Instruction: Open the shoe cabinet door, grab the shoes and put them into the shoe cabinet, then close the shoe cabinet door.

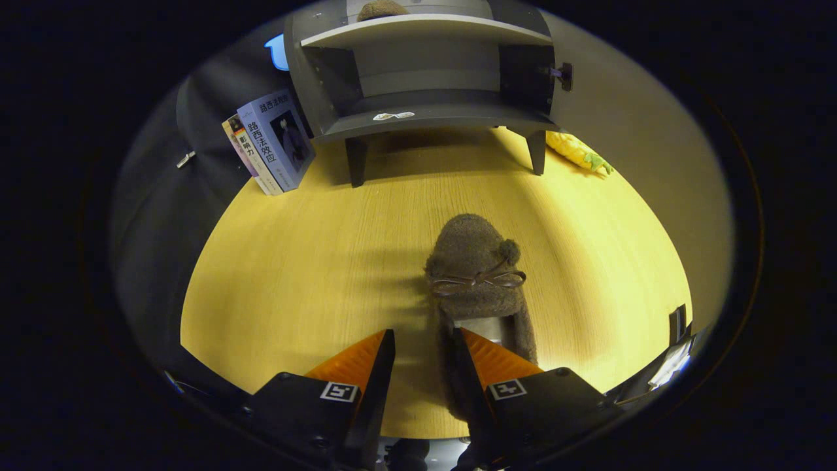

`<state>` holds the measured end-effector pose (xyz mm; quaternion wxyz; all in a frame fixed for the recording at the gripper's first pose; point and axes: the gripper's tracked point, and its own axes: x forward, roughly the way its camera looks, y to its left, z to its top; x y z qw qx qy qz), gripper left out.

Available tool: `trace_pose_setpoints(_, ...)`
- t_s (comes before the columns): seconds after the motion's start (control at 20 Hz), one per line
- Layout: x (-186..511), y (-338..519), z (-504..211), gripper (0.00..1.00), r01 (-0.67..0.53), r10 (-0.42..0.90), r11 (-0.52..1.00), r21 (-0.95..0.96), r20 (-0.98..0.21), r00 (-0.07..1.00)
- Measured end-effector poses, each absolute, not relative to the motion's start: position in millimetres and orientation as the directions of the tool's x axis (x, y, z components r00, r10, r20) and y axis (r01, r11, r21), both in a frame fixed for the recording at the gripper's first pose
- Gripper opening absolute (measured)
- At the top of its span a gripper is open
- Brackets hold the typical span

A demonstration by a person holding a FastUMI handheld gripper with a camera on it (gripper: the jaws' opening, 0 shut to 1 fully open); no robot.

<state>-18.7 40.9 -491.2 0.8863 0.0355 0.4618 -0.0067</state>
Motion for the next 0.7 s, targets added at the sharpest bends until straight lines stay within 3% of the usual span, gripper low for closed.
trace_pose_setpoints(0.2,-8,35,-510,0.57,0.048,0.006,0.998,0.043,-0.803,0.596)
trace_pose_setpoints(0.55,34,38,-518,0.58,-0.037,0.032,0.999,0.007,-0.687,0.726)
trace_pose_setpoints(0.7,45,24,-526,0.30,-0.008,-0.026,0.999,-0.048,-0.663,0.748)
